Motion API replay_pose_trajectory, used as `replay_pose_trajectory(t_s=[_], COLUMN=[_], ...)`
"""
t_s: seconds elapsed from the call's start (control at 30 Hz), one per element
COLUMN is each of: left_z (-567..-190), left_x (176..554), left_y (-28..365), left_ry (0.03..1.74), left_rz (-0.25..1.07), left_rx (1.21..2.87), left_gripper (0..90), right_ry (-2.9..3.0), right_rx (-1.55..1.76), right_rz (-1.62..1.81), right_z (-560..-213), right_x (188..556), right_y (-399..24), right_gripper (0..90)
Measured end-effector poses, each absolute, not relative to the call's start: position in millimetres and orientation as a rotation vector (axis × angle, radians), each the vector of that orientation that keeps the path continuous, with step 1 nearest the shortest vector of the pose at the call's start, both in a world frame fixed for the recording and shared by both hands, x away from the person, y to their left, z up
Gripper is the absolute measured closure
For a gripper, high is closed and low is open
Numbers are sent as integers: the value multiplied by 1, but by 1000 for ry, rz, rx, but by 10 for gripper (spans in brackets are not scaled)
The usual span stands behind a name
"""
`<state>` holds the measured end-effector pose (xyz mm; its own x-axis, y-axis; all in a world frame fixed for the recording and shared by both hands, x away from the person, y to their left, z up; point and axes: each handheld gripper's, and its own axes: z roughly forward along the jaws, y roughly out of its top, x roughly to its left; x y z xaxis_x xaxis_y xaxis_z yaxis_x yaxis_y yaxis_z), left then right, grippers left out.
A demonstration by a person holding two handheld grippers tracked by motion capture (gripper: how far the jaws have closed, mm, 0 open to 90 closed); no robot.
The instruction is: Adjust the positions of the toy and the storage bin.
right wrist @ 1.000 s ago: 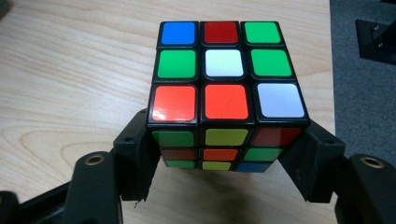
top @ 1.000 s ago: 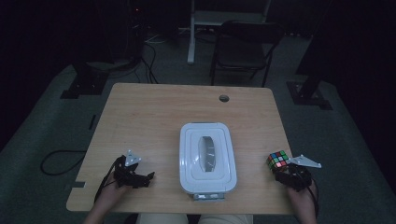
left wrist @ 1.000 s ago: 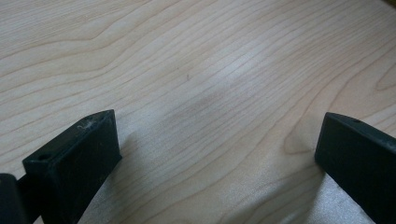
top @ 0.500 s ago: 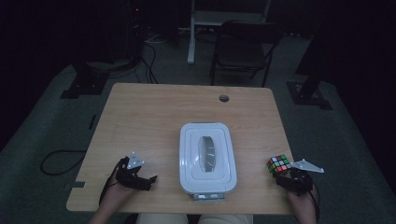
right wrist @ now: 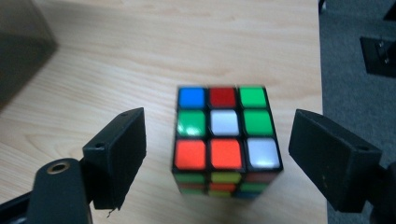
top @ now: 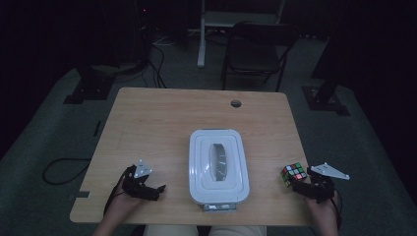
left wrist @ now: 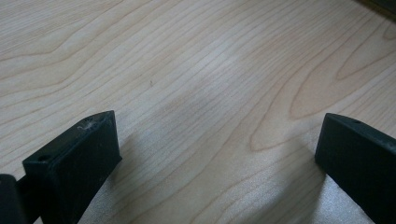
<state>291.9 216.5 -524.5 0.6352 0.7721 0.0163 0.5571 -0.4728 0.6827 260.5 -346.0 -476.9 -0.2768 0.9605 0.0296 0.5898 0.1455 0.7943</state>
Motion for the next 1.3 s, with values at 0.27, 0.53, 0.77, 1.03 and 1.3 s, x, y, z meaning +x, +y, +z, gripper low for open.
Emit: replay_pose_trajectory(t_s=[0.27, 0.53, 0.77, 1.03, 1.3], left_z=[-525, -525, -525, -524, -525], left_x=[292, 292, 292, 291, 290], left_y=[216, 217, 217, 217, 217], left_ry=[1032, 1024, 1022, 1008, 985], left_rz=[428, 425, 424, 418, 409], left_rx=[2205, 2208, 2209, 2215, 2222], left_gripper=[6, 6, 6, 6, 6], right_ry=[1971, 2024, 2034, 2113, 2182], right_rx=[1398, 1343, 1235, 1213, 1221], right_rz=[1079, 1129, 1132, 1177, 1127], right_z=[-462, -462, -477, -494, -515], right_x=[270, 283, 291, 298, 307], right_y=[-328, -294, -263, -252, -241], right_gripper=[117, 117, 128, 133, 136])
